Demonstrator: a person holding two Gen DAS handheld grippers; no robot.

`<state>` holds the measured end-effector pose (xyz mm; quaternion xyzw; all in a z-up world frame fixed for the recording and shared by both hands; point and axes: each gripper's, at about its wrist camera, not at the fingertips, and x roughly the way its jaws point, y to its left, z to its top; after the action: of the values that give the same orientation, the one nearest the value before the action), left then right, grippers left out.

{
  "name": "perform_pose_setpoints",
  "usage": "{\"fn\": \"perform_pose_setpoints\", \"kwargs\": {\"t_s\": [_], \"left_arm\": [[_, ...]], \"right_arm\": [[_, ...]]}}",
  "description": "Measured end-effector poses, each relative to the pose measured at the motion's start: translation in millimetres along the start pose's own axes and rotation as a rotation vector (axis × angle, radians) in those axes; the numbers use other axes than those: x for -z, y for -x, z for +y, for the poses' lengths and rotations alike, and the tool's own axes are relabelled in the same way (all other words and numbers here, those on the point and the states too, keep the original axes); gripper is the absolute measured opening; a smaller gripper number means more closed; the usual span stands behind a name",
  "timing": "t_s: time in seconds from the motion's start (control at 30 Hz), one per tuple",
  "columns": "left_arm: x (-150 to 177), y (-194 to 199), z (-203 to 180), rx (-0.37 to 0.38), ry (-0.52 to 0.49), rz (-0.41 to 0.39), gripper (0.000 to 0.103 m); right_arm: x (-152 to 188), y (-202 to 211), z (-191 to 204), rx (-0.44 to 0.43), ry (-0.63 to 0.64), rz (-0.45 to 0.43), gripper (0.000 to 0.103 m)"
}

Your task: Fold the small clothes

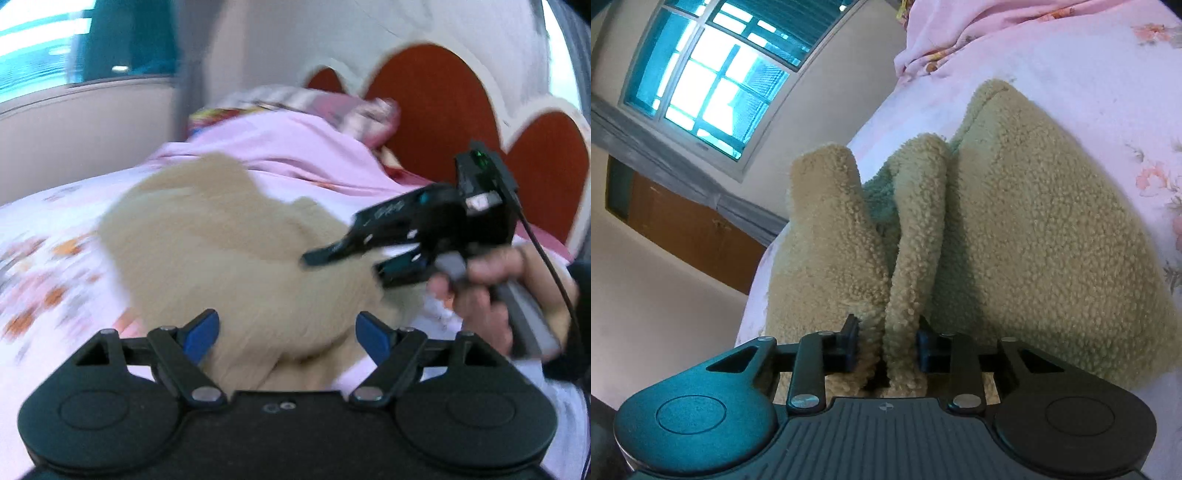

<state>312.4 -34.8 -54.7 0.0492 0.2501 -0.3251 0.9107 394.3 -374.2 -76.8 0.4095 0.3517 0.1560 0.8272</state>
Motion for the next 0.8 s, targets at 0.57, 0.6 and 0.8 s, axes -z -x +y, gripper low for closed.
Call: {"fn": "perform_pose_setpoints", "kwargs": {"t_s": [0.57, 0.6, 0.8], "left_arm": [[35.5, -57.5, 24.8, -0.279, 0.181, 0.065, 0.083], [32.2, -55.3, 20.8, -0.308, 0.138, 0.054, 0.083], [21.0, -53.1, 13.2, -0.283, 0.028, 0.012, 0.078]], "right_arm": [[-3.0, 34.1, 42.1, -0.049, 0.242, -0.093, 0.004], [-1.4, 26.2, 34.9, -0.039, 0.235, -0.058, 0.004], [33.7, 35.2, 30.3, -0.075, 0.179, -0.157, 0.103]]}}
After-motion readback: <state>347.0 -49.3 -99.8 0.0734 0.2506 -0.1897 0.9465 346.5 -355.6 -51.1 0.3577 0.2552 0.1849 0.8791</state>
